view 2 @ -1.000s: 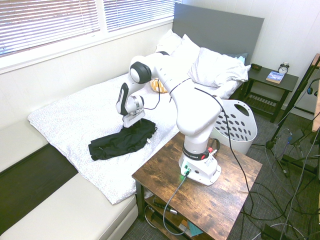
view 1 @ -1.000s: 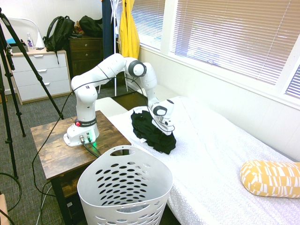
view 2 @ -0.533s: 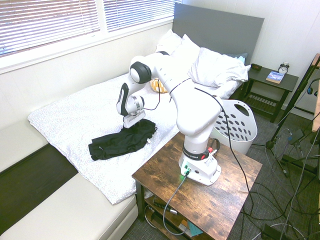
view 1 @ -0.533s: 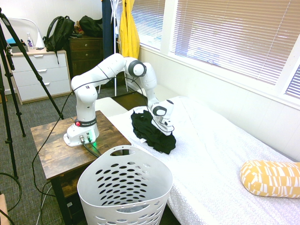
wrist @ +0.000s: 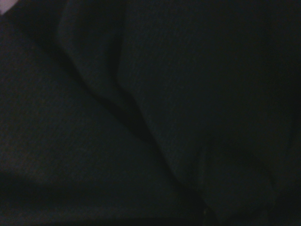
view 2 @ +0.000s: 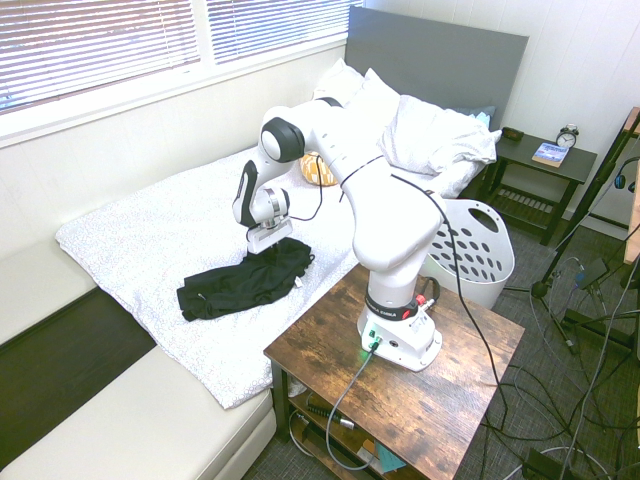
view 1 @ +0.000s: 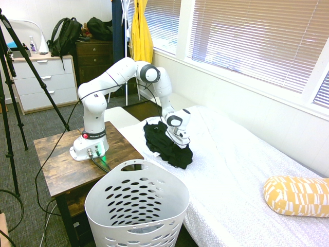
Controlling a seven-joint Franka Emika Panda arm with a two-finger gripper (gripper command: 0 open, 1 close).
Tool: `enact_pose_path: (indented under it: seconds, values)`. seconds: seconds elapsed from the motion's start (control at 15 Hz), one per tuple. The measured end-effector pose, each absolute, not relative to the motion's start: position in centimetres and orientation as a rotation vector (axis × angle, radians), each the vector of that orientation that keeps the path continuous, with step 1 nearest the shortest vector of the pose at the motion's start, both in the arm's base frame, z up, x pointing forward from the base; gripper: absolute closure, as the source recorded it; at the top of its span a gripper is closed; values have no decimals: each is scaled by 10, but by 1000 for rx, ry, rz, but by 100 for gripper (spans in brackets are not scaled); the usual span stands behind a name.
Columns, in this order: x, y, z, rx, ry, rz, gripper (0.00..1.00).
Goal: Put my clothes in the laundry bag
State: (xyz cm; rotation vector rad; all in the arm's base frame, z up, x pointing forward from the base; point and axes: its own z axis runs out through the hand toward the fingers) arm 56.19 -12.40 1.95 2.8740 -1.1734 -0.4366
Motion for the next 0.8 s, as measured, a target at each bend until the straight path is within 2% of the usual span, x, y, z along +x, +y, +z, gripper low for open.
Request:
enact_pose_path:
  seconds: [0.33,0.53,0.8]
  values:
    - [567,-124,79,2837,-1215,-653,100]
    - [576,-133,148,2747,-1200,-725,100]
    - [589,-131,246,2764,-1164,-692,100]
